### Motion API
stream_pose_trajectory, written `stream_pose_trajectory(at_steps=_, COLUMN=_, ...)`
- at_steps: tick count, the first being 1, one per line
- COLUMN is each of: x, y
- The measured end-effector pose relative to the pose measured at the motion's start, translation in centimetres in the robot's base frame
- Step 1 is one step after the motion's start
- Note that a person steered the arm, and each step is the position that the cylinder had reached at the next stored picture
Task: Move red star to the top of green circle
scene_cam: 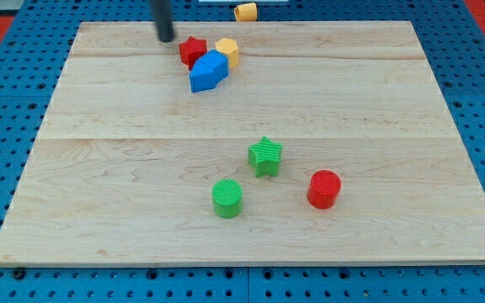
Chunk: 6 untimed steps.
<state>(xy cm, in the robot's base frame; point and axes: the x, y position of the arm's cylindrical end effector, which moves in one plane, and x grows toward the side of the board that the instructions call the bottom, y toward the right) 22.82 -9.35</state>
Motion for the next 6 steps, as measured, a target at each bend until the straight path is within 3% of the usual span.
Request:
stream_pose_trajectory(at_steps=1, x=-0.9, y=1.4)
stream_pose_trajectory(at_steps=2, x=2.6, y=2.2)
stream_pose_trajectory(at_steps=3, x=6.5, y=-1.0)
stream_pose_trajectory(at_steps=4, x=15.3, y=-1.0)
stream_pose_trajectory(at_steps=5, x=18.7, y=-2.7)
stream_pose_trajectory(at_steps=6, x=17.5, y=-9.4)
